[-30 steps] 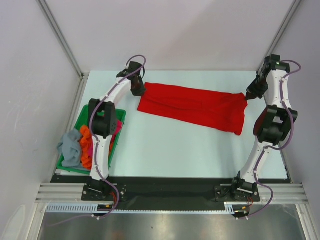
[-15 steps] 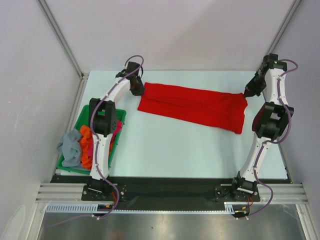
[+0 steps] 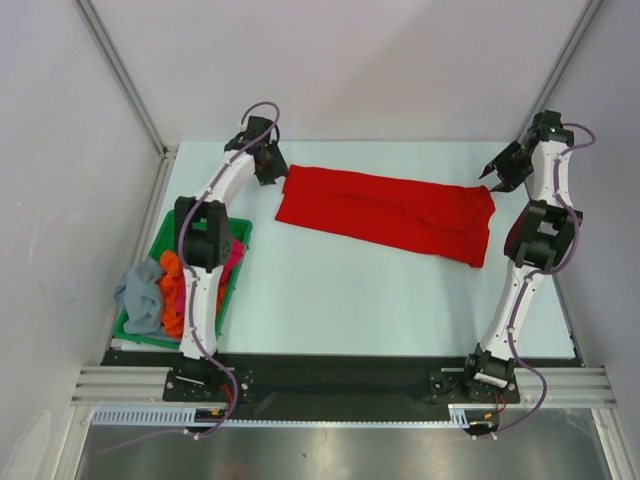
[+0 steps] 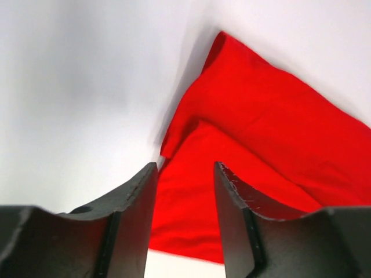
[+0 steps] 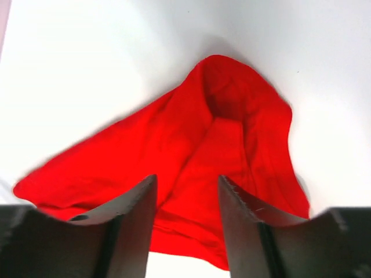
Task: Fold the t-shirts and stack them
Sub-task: Fold the tshirt
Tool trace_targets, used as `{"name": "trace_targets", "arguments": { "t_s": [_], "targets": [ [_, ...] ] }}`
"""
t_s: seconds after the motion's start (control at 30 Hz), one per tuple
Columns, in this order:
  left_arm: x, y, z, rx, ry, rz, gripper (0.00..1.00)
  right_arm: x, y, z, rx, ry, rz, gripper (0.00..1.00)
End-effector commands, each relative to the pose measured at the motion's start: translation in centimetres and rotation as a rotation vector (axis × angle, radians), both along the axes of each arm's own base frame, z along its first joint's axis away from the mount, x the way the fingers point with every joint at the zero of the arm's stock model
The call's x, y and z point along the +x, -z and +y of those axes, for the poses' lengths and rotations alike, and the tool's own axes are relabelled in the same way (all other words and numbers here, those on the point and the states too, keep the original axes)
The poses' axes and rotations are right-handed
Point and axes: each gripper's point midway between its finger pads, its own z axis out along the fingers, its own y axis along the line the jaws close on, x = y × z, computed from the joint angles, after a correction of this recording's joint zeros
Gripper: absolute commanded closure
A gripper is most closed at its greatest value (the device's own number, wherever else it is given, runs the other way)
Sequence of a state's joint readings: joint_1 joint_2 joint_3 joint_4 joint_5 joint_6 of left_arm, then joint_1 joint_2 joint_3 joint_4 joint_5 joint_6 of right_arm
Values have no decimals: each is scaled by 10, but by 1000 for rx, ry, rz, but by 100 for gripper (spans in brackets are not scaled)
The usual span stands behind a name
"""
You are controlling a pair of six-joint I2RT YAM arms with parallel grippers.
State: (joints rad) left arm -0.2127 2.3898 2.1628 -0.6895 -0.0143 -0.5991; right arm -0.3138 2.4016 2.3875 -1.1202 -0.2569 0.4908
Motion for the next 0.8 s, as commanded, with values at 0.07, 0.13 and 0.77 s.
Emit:
{"name": "trace_targets", "arguments": {
  "t_s": [0.07,0.13,0.77],
  "targets": [
    [-24,-72,-10,18,67,-114,43,-12,-40,24,1,-52,-41,40],
    [-36,-72,-16,30,88,-101,39,-32,-53,34,-58,-82,-20,37],
    [-84,14,-56,-67,208,104,71,-108,23,78,32,-79,140,46]
  ]
}}
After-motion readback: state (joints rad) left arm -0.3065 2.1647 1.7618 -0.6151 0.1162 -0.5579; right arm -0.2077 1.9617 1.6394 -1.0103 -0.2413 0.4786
